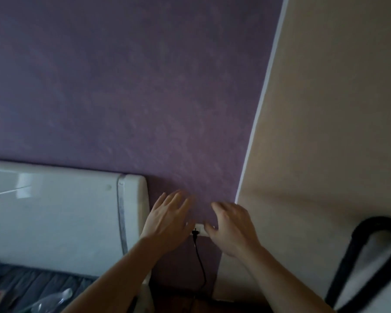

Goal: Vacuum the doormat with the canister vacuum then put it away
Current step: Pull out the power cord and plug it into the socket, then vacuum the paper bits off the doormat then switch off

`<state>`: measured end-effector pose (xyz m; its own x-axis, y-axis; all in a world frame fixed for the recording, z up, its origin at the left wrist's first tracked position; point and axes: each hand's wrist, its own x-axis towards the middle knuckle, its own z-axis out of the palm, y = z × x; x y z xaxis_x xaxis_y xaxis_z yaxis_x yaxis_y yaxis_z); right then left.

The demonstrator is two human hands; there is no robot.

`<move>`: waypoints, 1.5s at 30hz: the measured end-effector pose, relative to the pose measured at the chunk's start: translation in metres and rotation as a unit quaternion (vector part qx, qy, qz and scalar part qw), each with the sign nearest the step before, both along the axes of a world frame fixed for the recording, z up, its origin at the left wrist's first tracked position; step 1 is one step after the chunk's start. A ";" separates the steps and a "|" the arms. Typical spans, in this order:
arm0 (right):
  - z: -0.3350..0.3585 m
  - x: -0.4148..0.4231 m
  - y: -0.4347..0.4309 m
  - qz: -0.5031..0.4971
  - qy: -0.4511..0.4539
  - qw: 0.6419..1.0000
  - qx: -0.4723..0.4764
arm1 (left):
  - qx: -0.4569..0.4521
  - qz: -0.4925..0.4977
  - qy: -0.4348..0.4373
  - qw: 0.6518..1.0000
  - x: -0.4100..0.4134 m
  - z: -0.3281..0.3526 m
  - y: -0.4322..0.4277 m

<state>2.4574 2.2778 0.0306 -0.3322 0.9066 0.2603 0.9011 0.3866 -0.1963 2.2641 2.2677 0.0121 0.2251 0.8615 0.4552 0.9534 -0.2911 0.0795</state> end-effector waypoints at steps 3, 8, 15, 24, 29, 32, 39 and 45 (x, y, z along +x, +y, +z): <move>0.052 0.010 -0.033 -0.004 0.006 1.000 0.011 | -0.014 -0.008 -0.016 1.000 0.010 0.061 -0.031; 0.091 0.039 -0.088 -0.037 0.010 0.999 -0.004 | -0.028 -0.043 -0.017 0.999 0.032 0.108 -0.083; 0.077 0.091 -0.139 -0.104 0.014 0.994 -0.007 | -0.046 -0.094 -0.035 0.994 0.079 0.104 -0.113; 0.063 0.210 -0.163 -0.211 0.015 0.977 -0.029 | -0.072 -0.213 0.008 0.974 0.184 0.093 -0.074; 0.052 0.274 -0.142 -0.254 0.026 0.967 -0.020 | -0.095 -0.252 0.009 0.963 0.262 0.075 -0.036; 0.040 0.310 -0.119 -0.267 0.044 0.963 -0.014 | -0.118 -0.265 0.022 0.957 0.305 0.055 -0.011; -0.007 0.378 -0.062 -0.254 0.055 0.965 -0.035 | -0.186 -0.261 0.040 0.947 0.375 0.005 0.047; -0.049 0.410 -0.024 -0.229 0.046 0.968 -0.096 | -0.198 -0.248 0.060 0.946 0.397 -0.035 0.083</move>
